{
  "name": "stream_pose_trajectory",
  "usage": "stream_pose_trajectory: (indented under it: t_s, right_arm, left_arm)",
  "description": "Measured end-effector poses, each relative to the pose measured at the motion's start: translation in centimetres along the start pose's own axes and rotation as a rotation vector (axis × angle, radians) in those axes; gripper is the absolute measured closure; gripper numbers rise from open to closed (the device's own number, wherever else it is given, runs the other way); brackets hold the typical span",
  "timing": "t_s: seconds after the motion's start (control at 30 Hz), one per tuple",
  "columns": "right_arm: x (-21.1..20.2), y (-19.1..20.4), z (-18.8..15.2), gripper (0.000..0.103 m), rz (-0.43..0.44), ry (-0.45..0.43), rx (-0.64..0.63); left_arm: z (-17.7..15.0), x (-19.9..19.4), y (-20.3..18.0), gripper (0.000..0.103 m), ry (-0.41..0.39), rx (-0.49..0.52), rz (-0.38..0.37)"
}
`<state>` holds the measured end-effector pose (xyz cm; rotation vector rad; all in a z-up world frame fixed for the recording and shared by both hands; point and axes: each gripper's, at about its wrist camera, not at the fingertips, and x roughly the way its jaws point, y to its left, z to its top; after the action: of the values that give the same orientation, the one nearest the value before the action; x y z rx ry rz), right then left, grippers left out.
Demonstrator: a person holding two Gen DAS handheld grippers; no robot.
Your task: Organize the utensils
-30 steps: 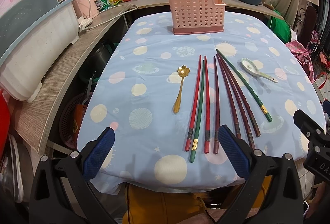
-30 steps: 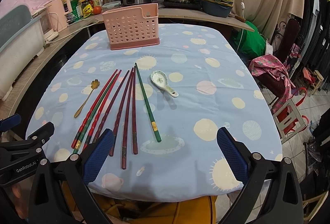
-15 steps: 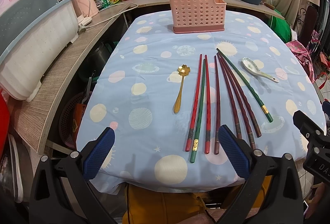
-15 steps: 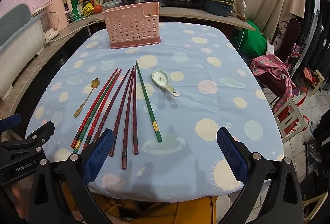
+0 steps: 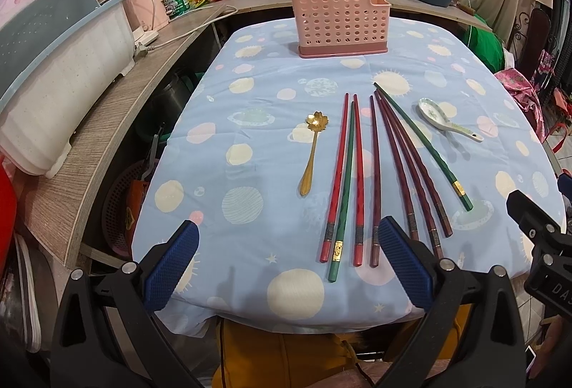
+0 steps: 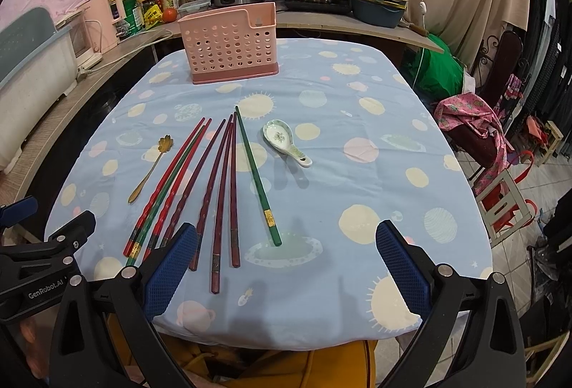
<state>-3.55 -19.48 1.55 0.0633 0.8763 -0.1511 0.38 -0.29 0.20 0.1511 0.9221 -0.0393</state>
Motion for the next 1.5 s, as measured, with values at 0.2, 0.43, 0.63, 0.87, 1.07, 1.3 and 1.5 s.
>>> stream_pose_trajectory:
  t_s: [0.2,0.43,0.63,0.87,1.07,1.3,1.5]
  right_arm:
    - [0.2,0.0,-0.1,0.007,0.001,0.004,0.000]
    - [0.6,-0.1,0.0,0.007,0.001,0.002,0.000]
    - [1.7,-0.6,0.7,0.007,0.012,-0.006,0.010]
    - [4.9,-1.7,2.8,0.009,0.043,0.005,0.036]
    - [7.6,-2.5,4.8,0.022,0.095,0.023,0.075]
    - [10.9,-3.0,6.5,0.047,0.165,0.053,0.106]
    - [13.5,-3.3,6.7,0.071,0.199,0.098,0.115]
  left_arm:
    - [0.1,0.4,-0.1,0.007,0.015,-0.004,-0.008]
    - [0.5,2.6,1.6,0.007,0.074,-0.085,-0.061]
    - [1.2,6.0,3.2,0.008,0.100,-0.141,-0.076]
    - [1.8,10.8,3.4,0.029,0.171,-0.166,-0.192]
    - [2.8,12.6,3.3,0.041,0.186,-0.181,-0.265]
    - [3.4,13.0,3.2,0.073,0.197,-0.176,-0.336]
    - [3.3,13.2,3.1,0.090,0.215,-0.188,-0.377]
